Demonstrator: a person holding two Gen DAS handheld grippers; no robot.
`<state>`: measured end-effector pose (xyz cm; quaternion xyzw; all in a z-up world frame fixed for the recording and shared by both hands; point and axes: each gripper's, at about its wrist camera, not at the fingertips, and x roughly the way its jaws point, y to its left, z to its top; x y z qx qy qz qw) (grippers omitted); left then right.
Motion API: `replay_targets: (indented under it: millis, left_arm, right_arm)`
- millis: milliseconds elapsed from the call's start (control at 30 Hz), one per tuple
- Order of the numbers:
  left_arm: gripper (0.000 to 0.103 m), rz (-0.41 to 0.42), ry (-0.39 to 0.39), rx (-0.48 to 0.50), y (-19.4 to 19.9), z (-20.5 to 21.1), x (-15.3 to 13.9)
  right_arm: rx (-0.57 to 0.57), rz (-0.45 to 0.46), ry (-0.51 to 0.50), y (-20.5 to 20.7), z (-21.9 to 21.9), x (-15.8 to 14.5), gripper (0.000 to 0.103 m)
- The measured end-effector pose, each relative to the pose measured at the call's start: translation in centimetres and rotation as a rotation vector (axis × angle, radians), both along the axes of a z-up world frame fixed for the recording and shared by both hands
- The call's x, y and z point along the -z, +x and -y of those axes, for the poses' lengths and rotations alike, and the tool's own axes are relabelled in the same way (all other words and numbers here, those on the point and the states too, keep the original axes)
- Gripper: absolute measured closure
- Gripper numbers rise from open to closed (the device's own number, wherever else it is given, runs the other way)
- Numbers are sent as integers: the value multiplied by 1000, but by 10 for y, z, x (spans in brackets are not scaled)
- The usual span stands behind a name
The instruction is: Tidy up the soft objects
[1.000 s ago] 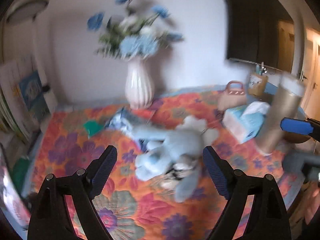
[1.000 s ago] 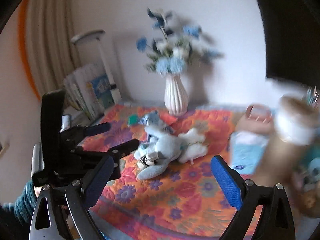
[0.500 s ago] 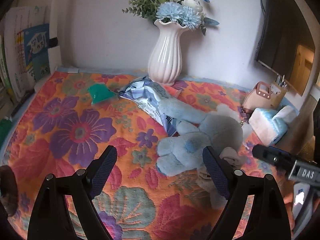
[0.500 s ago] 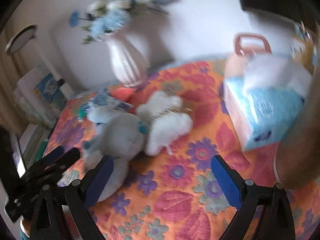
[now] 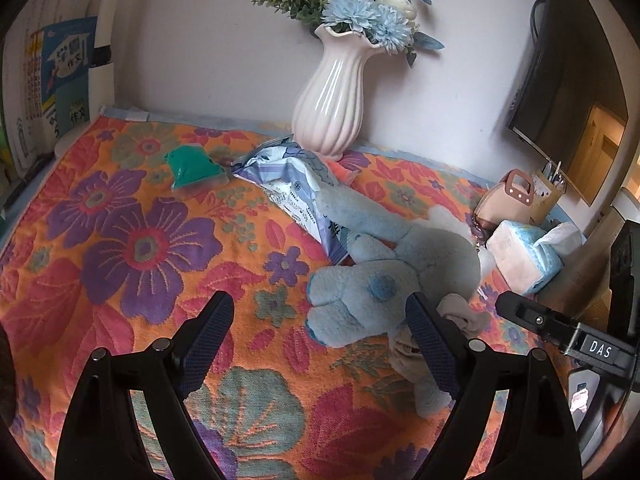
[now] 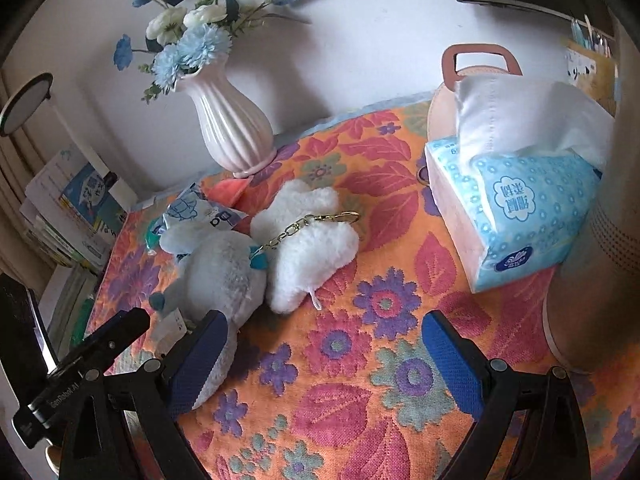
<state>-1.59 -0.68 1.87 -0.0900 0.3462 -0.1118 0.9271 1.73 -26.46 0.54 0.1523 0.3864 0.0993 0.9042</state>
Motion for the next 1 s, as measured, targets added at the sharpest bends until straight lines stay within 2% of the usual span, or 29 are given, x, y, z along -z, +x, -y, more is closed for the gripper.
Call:
replay_targets:
  millis: [200,1000]
  left_arm:
    - [16,1,-1,3,0,0,0]
    - [16,-5,-17,7,1,-3,1]
  right_arm:
    - [-3,0,-18,0,-3,0,6]
    - [-3,-23,10,3,-1,3,6]
